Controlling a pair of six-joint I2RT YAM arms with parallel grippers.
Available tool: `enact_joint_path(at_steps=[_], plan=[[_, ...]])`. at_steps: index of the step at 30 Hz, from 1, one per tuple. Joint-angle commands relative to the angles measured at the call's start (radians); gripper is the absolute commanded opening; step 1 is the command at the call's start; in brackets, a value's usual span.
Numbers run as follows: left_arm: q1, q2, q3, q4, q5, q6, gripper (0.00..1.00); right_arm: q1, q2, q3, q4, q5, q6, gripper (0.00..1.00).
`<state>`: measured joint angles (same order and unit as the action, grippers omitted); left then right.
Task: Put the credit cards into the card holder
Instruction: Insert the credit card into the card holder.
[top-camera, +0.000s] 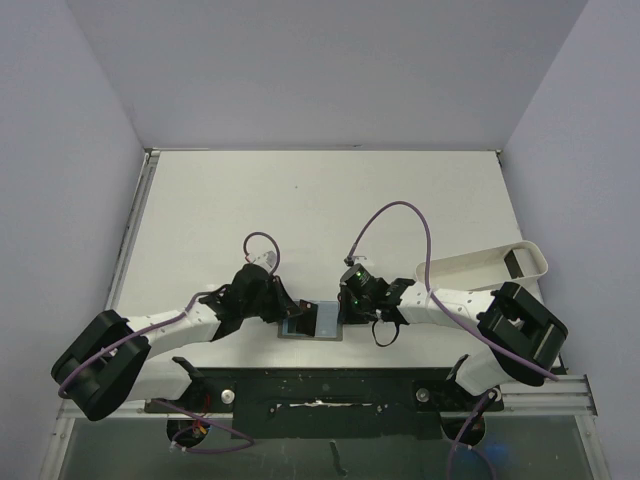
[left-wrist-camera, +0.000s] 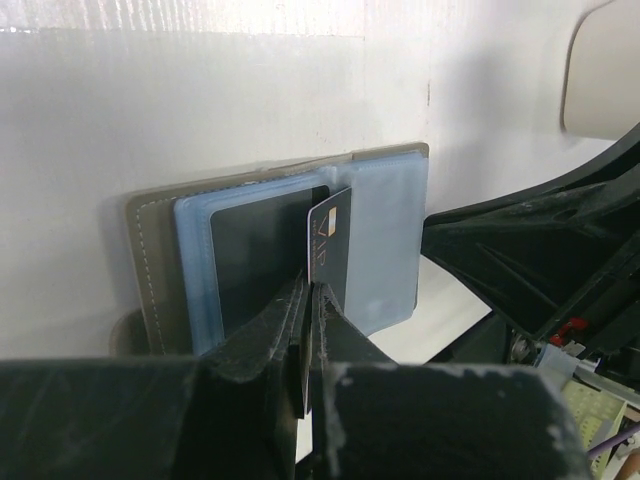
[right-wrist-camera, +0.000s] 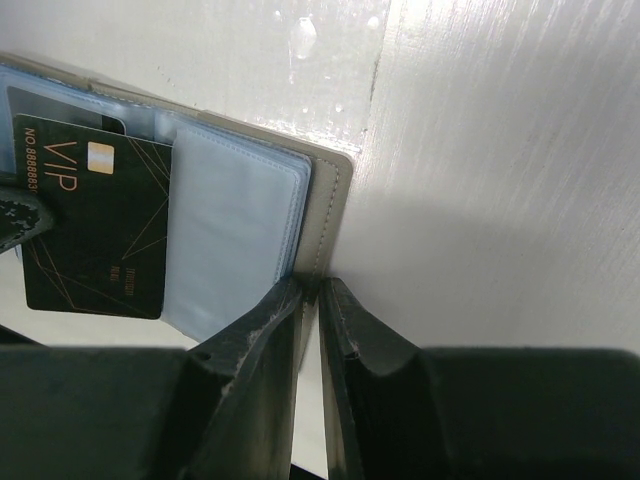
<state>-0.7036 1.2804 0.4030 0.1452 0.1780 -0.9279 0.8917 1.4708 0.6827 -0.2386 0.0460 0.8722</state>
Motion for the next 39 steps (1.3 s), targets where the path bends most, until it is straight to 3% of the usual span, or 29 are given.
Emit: enact_joint_path(at_steps=[1,15,36,39], plan=[[-0.004,-0.037,-0.026,-0.013,-0.048,-0.042,0.0,0.011,0.012,0.008,-0.016,0.037,0.005,0.15],[-0.037,0.056,-0.062,0.183,-0.048,-0.083,0.0,0.02,0.004,0.002,-0.012,0.039,0.021,0.15],[-0.082,0.083,-0.076,0.239,-0.103,-0.128,0.0,0.034,-0.007,0.012,-0.023,0.048,0.055,0.15],[-0.083,0.067,-0.068,0.204,-0.112,-0.126,0.09,0.035,-0.027,0.016,-0.048,0.065,0.064,0.16]])
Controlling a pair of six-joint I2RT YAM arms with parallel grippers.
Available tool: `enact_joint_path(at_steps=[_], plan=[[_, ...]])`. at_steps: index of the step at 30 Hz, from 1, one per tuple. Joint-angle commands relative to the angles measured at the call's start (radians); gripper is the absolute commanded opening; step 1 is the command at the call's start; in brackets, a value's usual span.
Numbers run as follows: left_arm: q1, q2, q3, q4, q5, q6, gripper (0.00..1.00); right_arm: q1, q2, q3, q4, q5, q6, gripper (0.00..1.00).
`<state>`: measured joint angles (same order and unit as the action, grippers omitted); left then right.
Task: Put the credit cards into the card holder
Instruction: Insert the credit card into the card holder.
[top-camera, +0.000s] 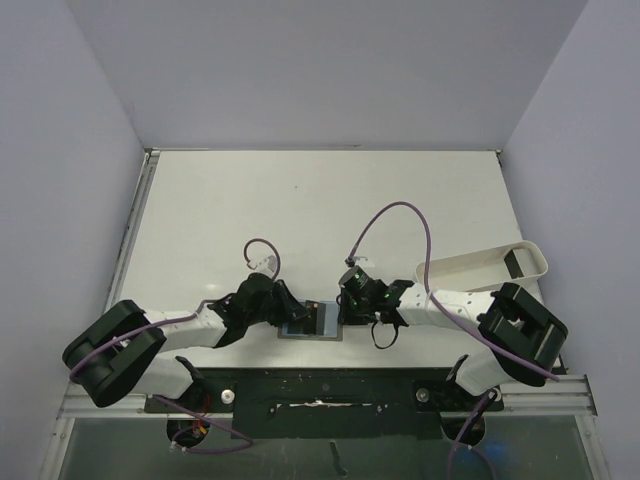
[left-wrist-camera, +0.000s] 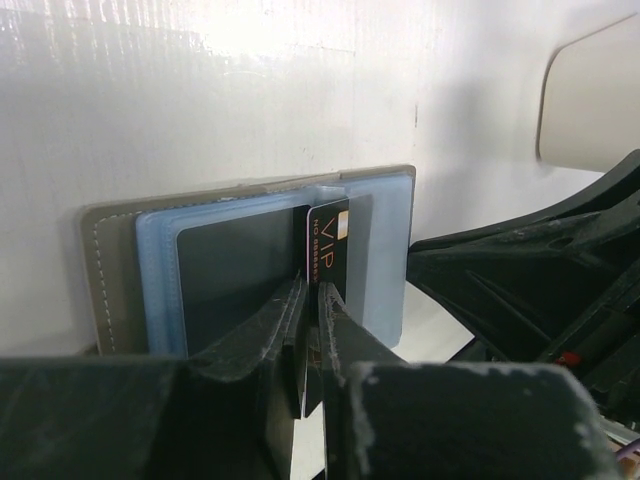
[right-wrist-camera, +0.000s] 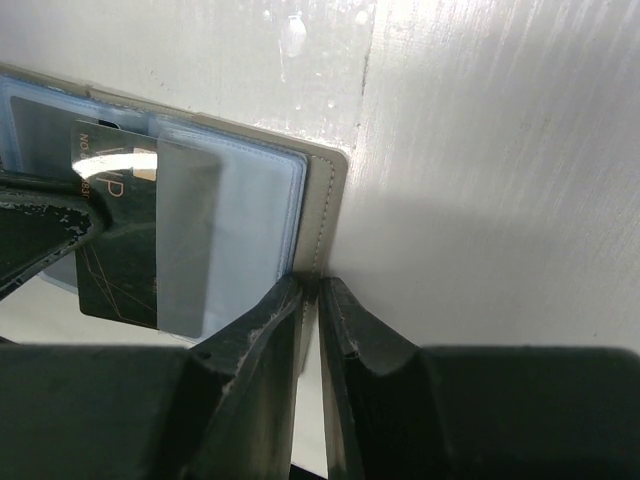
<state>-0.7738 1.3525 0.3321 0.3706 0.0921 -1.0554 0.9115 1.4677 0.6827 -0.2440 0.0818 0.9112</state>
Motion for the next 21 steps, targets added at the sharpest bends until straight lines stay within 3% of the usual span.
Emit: enact_joint_path(at_steps=[1,6,12,21], plan=[[-0.013,-0.014,0.006,-0.033,-0.031,0.004,0.13,0.015,-0.033,0.019,-0.052,0.036,0.027,0.17],[-0.013,-0.067,0.039,-0.104,-0.048,0.028,0.25,0.015,-0.084,0.033,-0.092,0.064,0.038,0.22],[-0.013,-0.094,0.044,-0.128,-0.047,0.04,0.35,0.014,-0.102,0.026,-0.089,0.077,0.043,0.22],[-0.016,-0.063,0.031,-0.098,-0.031,0.035,0.37,0.016,-0.045,0.019,-0.043,0.05,0.042,0.18]])
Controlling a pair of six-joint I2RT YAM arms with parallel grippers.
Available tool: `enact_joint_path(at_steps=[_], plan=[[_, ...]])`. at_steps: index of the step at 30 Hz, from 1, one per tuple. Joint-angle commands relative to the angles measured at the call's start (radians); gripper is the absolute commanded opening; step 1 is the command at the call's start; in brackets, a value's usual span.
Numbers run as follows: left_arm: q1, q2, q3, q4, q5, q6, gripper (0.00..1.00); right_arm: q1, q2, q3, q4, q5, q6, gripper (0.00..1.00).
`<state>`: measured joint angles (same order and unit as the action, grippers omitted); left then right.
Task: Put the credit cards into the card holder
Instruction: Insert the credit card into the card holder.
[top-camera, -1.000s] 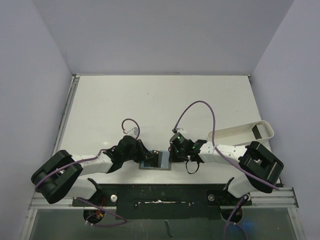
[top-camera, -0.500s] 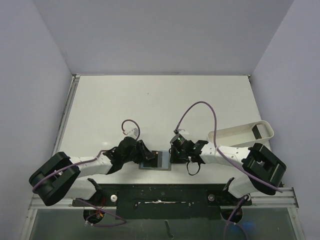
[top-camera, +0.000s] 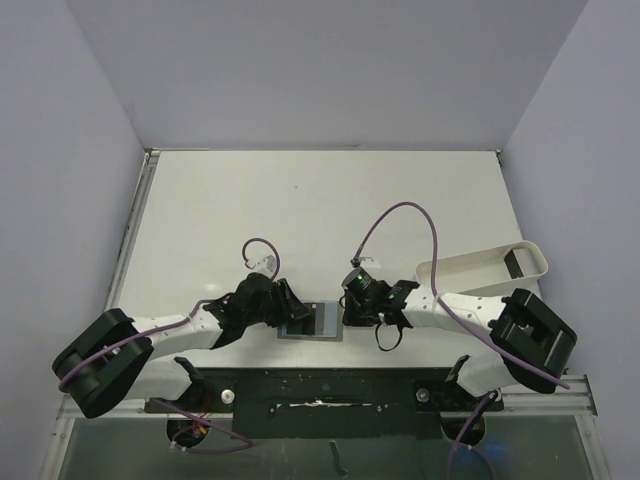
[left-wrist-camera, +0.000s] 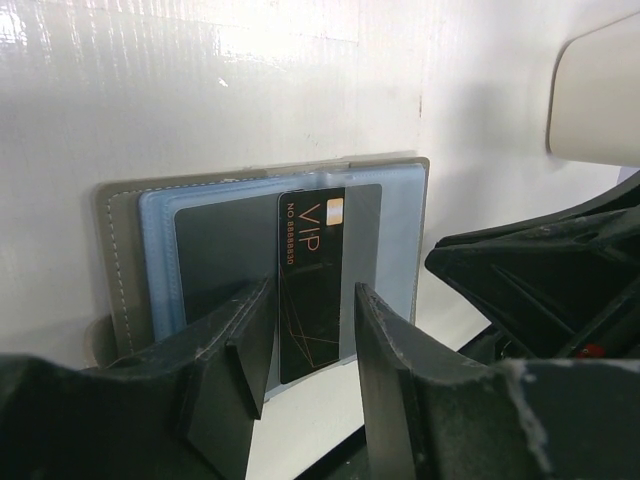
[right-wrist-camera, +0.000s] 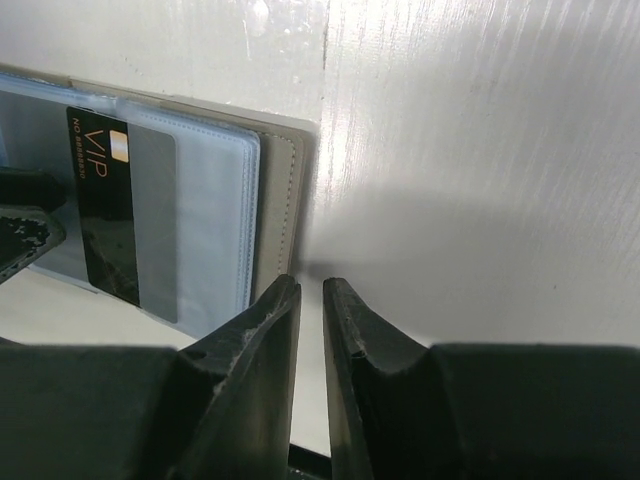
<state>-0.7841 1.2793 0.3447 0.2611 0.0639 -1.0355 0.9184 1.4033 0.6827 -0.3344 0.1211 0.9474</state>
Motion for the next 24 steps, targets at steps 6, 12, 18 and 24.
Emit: enact_joint_path(at_steps=[6,12,18,24], plan=[[-0.02,0.065,0.025,0.039,0.011,0.008,0.37,0.014,0.049,0.017,0.068,-0.004,0.0,0.17],[-0.047,0.114,0.054,0.048,0.005,0.004,0.37,0.016,0.055,0.013,0.076,-0.005,0.0,0.15],[-0.078,0.159,0.076,0.099,0.02,-0.016,0.37,0.018,0.057,0.008,0.085,-0.006,0.002,0.15],[-0.097,0.159,0.095,0.122,0.017,-0.021,0.37,0.022,0.059,-0.001,0.095,-0.008,0.007,0.14]])
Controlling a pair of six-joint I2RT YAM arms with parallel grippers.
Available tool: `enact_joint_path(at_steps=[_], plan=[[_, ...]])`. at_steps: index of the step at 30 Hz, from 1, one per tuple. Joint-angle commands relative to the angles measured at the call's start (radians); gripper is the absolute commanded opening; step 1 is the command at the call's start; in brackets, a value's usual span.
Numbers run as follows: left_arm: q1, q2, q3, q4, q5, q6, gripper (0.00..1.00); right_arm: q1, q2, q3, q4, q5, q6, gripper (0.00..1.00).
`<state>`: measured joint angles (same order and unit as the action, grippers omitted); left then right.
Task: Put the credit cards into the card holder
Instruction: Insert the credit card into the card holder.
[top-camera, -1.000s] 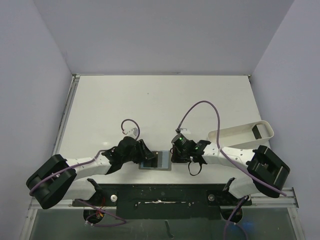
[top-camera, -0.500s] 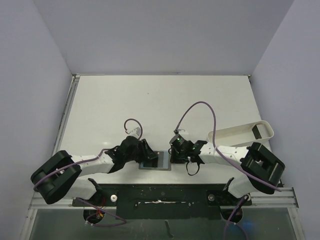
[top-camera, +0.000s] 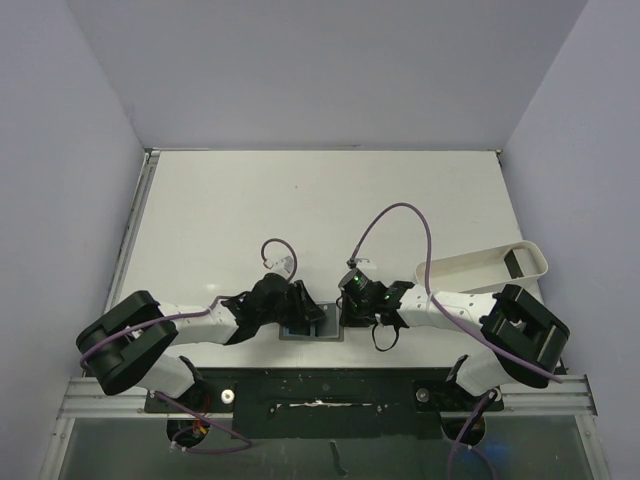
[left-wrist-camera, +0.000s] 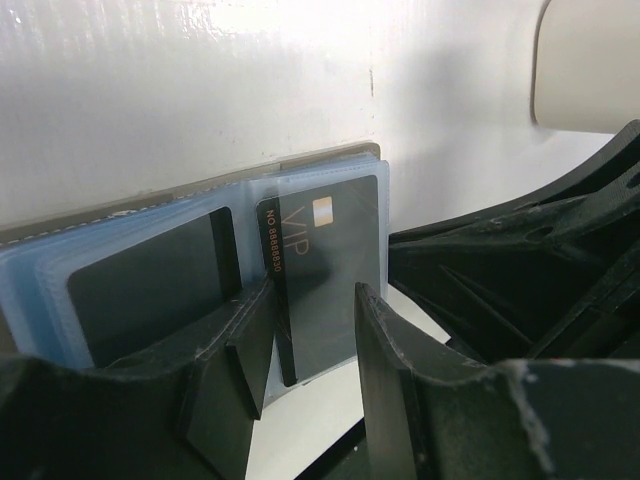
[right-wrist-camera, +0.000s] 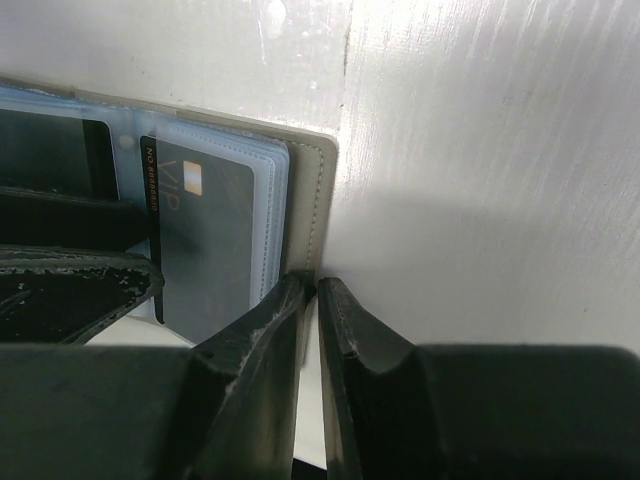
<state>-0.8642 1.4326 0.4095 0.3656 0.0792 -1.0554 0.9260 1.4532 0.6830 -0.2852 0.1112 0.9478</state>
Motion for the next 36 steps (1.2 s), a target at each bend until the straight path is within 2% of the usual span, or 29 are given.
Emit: enact_joint_path(at_steps=[1,10,13,18,22,26,36], plan=[[-0.018,-0.002,0.03,0.019,-0.002,0.0,0.37,0.016,0.009,-0.002,0.046,0.003,0.006,0.14],[-0.02,-0.048,-0.009,0.138,0.01,-0.014,0.37,0.015,0.008,0.0,0.045,0.009,0.008,0.14],[-0.021,-0.066,-0.016,0.132,0.006,-0.011,0.37,0.015,-0.004,0.01,0.02,0.027,0.006,0.15],[-0.014,-0.158,-0.003,0.02,-0.043,0.021,0.38,0.016,-0.055,0.033,-0.047,0.069,0.008,0.21],[-0.002,-0.24,0.038,-0.184,-0.113,0.072,0.4,0.014,-0.093,0.064,-0.089,0.093,0.012,0.24],[0.024,-0.289,0.059,-0.304,-0.143,0.107,0.43,0.017,-0.102,0.103,-0.093,0.094,0.002,0.24],[0.124,-0.319,0.004,-0.322,-0.049,0.117,0.47,0.022,-0.047,0.15,-0.011,0.023,-0.019,0.26]])
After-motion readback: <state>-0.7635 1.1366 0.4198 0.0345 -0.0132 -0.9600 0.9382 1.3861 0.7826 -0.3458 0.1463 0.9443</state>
